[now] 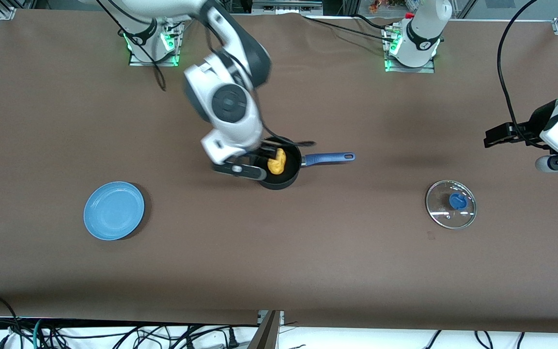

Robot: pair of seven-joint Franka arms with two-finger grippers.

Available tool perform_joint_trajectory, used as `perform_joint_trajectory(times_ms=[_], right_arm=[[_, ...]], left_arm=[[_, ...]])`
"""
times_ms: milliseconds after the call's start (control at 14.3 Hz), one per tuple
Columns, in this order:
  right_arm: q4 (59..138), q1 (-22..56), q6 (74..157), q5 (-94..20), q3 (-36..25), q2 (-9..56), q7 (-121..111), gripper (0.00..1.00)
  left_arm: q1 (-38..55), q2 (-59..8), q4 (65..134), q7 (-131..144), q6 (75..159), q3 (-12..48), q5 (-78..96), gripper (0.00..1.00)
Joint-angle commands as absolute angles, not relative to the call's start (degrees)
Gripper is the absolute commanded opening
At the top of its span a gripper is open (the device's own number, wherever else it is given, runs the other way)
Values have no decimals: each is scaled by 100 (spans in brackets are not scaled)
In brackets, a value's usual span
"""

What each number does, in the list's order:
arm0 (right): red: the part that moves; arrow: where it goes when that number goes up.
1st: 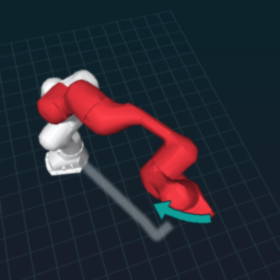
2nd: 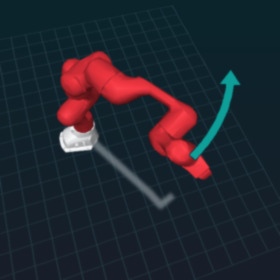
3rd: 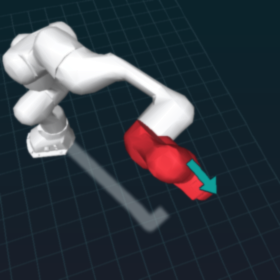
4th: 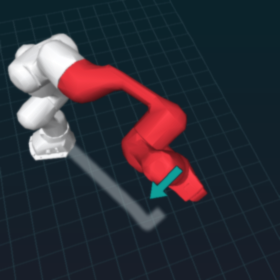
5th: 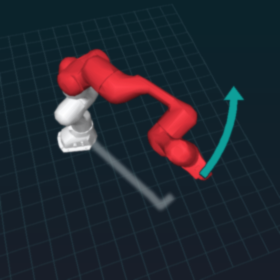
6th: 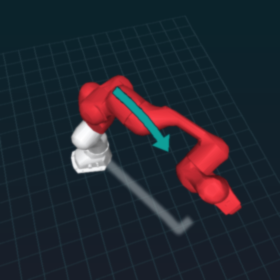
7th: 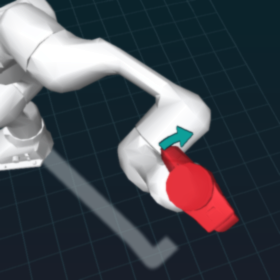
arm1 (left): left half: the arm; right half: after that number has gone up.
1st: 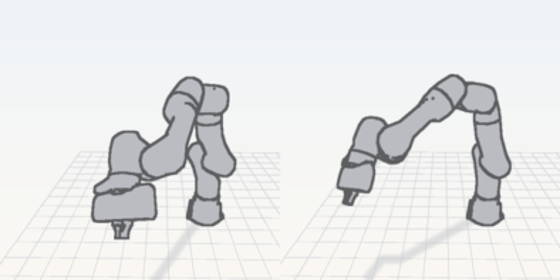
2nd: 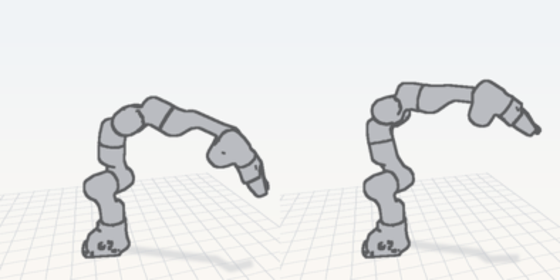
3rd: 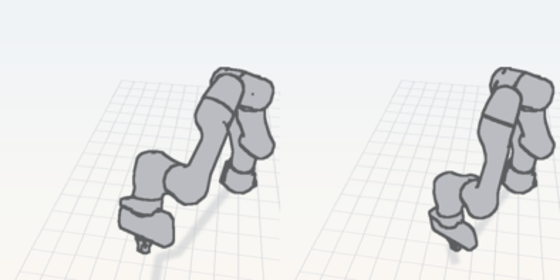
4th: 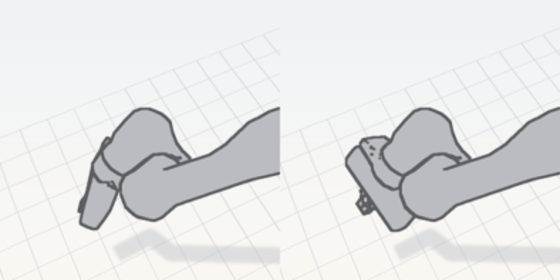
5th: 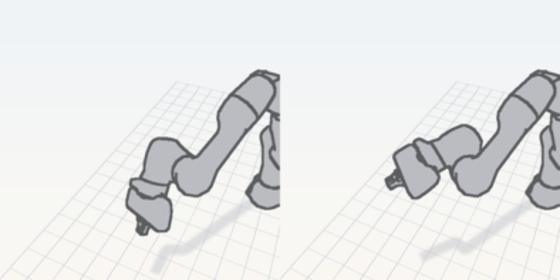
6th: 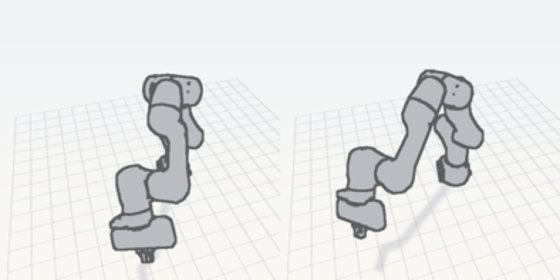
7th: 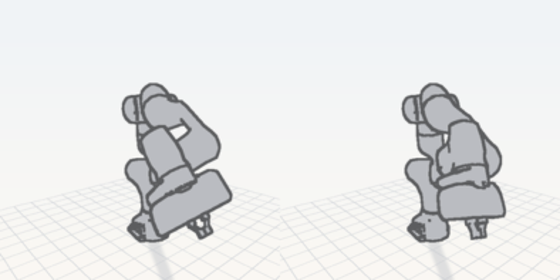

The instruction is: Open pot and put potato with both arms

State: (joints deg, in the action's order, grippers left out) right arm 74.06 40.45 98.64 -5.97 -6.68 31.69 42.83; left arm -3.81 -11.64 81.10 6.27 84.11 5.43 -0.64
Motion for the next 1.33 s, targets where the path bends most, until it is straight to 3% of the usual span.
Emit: perform_joint_trajectory(times_ms=[0,140,280,559,909,1259], right_arm=[[7611,4025,9159,-589,-1543,2533,2986,100],[7603,4017,8862,-641,-2360,2321,1773,100],[7742,3825,8771,-642,-2689,2093,821,100],[8778,2552,9253,-466,-2085,1267,-68,100],[9597,803,9739,35,-460,467,-237,100],[9686,274,9150,88,-160,-17,-255,100]], left_arm=[[-378,-1108,8060,615,8323,571,-185,100],[-387,-1116,8060,615,8323,571,-167,100],[-387,-1116,8060,624,8323,571,-167,100],[-387,-1116,8060,624,8323,571,-176,100],[-378,-1116,8060,624,8323,571,-167,100],[-369,-1125,8060,615,8323,563,-150,100]])
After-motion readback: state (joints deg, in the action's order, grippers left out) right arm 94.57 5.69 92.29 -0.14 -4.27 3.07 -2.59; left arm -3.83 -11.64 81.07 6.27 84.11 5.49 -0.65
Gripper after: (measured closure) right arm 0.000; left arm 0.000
